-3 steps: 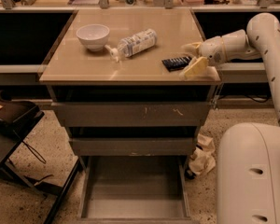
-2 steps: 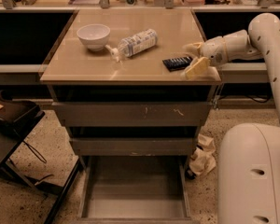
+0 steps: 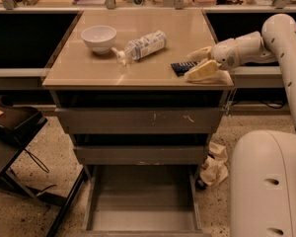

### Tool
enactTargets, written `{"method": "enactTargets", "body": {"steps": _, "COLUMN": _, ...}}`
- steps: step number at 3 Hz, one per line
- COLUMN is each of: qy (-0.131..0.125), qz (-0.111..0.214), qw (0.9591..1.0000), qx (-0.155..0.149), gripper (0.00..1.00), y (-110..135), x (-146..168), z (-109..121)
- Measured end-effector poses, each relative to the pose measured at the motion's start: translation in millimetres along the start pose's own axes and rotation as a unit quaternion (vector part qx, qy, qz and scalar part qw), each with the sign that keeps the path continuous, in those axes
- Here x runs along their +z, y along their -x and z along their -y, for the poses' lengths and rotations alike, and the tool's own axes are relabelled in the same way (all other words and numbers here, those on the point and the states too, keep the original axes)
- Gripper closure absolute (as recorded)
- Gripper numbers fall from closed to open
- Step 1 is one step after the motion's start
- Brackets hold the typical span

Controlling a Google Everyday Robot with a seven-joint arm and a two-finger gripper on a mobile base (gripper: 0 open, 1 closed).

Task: Place rxbar blueberry into bottom drawer

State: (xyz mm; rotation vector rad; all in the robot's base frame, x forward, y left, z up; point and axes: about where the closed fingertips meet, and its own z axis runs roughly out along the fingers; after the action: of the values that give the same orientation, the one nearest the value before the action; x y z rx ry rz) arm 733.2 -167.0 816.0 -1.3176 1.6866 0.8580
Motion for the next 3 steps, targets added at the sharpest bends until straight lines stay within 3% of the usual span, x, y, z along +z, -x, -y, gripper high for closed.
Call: {"method": "enactTargets", "body": {"steps": 3, "qy": 0.008, "qz": 0.006, "qw": 0.9999, "qx": 0.005, "gripper": 1.0, "y": -5.0, "x": 2.9, "z": -5.2}}
